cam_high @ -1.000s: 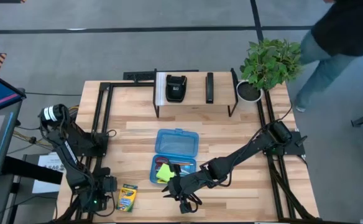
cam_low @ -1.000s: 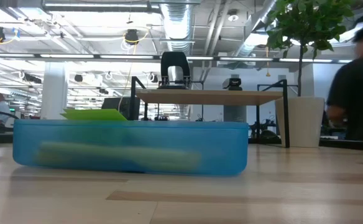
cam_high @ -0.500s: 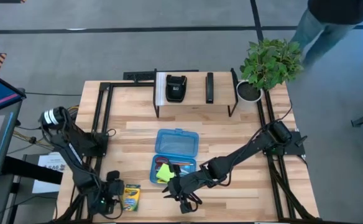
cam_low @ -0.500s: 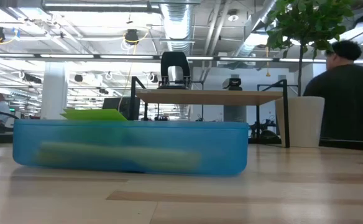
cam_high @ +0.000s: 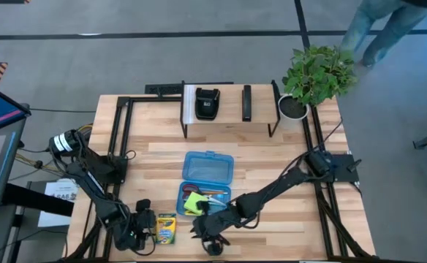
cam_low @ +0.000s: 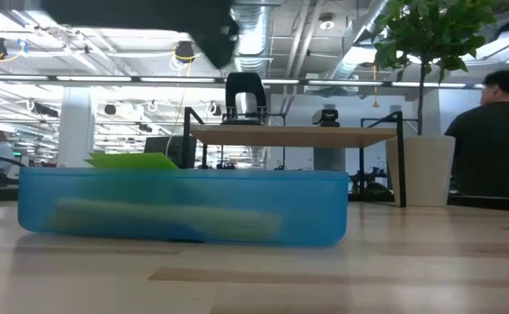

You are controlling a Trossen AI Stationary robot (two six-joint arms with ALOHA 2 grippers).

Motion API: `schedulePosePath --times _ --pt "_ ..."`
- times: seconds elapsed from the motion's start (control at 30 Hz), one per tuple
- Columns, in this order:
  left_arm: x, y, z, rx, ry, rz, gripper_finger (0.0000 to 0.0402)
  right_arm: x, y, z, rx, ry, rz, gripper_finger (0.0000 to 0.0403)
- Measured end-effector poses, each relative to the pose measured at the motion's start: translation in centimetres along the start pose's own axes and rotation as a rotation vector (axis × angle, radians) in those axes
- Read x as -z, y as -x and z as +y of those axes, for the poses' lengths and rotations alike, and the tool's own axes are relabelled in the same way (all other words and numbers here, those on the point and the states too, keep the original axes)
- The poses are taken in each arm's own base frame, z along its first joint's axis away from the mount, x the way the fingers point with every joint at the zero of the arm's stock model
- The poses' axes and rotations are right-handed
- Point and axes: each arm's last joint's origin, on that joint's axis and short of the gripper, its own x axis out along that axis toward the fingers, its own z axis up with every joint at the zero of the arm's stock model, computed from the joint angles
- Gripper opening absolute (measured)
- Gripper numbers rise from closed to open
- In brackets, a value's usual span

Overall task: Pack school essentials
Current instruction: Put the crayon box into the blue supply box

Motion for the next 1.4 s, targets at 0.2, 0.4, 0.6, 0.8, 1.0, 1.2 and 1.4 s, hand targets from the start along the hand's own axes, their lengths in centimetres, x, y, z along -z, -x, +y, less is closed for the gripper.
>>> schedulePosePath --times 0.2,0.4,0.6,0.8,1.0,1.2,1.4 --pt "-0.7 -0.3 -0.1 0.021 -0.019 -0.038 0.0208 0.5 -2.6 -0.9 0.006 -0.019 -0.008 0.0108" --pt "-1.0 -0.5 0.0 0.019 -0.01 -0.047 0.0208 1.7 -4.8 -1.6 -0.013 -0.024 0.068 0.0108" --pt "-1.1 -0.6 -0.1 0.028 -0.007 -0.058 0.0208 3.0 -6.2 -3.0 0.028 -0.075 0.188 0.0108" --pt "-1.2 -0.6 -0.1 0.03 -0.006 -0.064 0.0208 3.2 -6.1 -4.3 0.061 -0.115 0.233 0.0108" --pt "-1.2 -0.5 -0.1 0.026 -0.005 -0.071 0.0208 3.1 -5.5 -5.4 0.107 -0.128 0.279 0.0108" --pt "-1.2 -0.5 -0.2 0.025 -0.004 -0.073 0.0208 3.0 -4.6 -6.0 0.135 -0.138 0.336 0.0108" --pt "-1.2 -0.5 -0.2 0.027 -0.004 -0.07 0.0208 1.2 -2.9 -5.1 0.118 -0.124 0.307 0.0108"
